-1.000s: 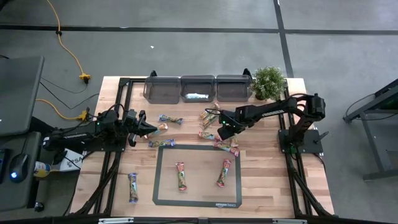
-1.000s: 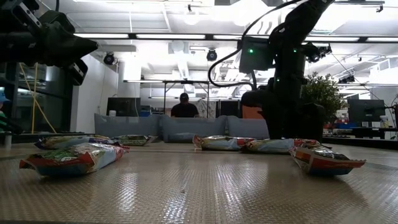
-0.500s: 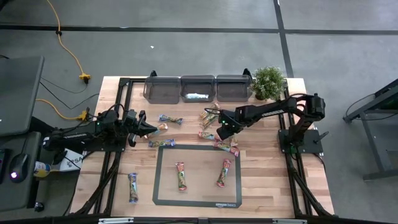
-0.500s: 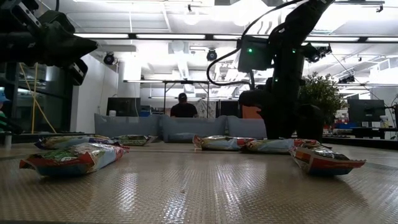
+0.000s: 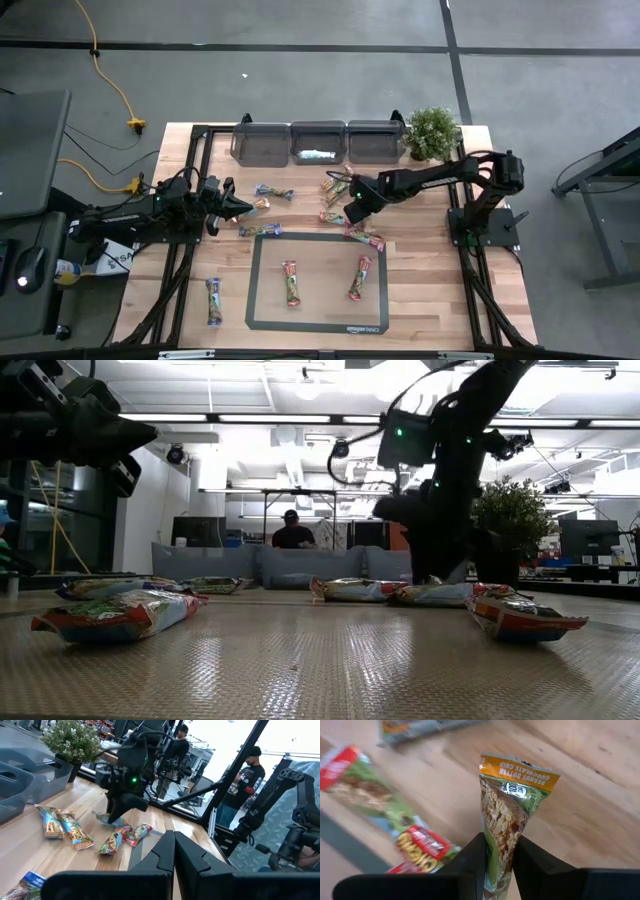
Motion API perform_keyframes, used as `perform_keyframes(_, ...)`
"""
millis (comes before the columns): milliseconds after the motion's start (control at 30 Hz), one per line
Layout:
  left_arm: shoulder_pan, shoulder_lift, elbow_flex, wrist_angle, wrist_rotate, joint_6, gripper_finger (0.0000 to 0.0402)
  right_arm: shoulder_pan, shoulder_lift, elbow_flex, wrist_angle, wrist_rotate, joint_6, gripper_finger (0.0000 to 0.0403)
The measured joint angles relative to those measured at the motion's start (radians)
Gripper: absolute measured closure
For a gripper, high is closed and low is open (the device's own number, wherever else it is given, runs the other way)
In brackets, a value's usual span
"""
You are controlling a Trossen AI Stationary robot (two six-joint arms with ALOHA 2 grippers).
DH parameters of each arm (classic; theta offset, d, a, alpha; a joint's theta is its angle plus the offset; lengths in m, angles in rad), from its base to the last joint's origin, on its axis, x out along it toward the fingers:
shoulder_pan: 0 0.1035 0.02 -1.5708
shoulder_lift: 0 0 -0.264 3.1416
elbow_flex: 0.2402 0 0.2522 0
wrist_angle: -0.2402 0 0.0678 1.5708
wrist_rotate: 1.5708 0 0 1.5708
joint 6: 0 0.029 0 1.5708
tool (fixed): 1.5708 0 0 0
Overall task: Pick and place Granola Bars by type
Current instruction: Put the yellow granola bar into the middle black bin
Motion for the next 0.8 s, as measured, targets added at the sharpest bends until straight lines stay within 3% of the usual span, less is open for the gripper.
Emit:
perform_keyframes(433,0.000,0.000,0.000,0.000,-0.003,0.000,0.0401,0.015,-0.109,0.001,0.258,0.034,-0.181,0.0348)
perform_keyframes(800,0.000,0.000,0.000,0.000,-0.003,0.000,0.0401,0.088,-0.202,0.001,0.590,-0.103,-0.421,0.0350)
